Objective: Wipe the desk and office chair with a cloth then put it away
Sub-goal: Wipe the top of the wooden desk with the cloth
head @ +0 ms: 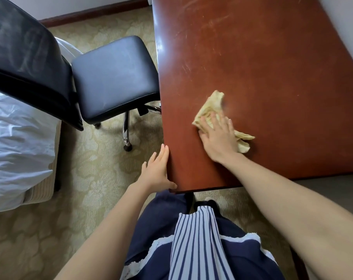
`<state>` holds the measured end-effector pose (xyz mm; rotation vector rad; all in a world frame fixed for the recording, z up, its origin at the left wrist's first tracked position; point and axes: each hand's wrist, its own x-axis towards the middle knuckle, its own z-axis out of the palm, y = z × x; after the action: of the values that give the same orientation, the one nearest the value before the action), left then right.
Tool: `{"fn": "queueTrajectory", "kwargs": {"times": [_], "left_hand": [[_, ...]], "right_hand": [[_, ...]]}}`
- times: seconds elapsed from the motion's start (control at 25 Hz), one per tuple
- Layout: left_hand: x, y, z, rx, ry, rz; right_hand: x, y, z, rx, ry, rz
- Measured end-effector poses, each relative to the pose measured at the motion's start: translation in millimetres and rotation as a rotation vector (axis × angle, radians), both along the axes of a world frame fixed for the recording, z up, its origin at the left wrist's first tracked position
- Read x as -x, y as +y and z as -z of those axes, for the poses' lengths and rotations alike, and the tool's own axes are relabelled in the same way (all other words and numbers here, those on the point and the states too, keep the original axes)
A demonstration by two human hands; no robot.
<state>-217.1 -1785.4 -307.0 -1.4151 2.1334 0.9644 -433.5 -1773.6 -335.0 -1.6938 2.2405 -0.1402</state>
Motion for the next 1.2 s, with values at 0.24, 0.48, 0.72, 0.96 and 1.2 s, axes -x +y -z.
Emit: {"fn": "queueTrajectory", "kwargs": {"times": [0.24,0.48,0.72,0.96,1.2], "left_hand": [[-18,0,2,-0.02,0.306,-0.258],[-20,17,2,-0.011,0.316,-0.361],[-16,33,-7,0.021,0.353,-0.393],[-23,47,-10,0.031,0.363,-0.452],[-29,50,-11,0.087,0.393,-0.528]], "right_hand": [[-67,57,4,0.061,-0.049,-0.46],[21,118,2,0.137,0.068,-0.597],[65,82,-1,0.045,-0.009,-0.148],[-16,17,-5,-0.012,-0.055,-0.046],[-78,76,3,0.0,0.051,-0.639]]}}
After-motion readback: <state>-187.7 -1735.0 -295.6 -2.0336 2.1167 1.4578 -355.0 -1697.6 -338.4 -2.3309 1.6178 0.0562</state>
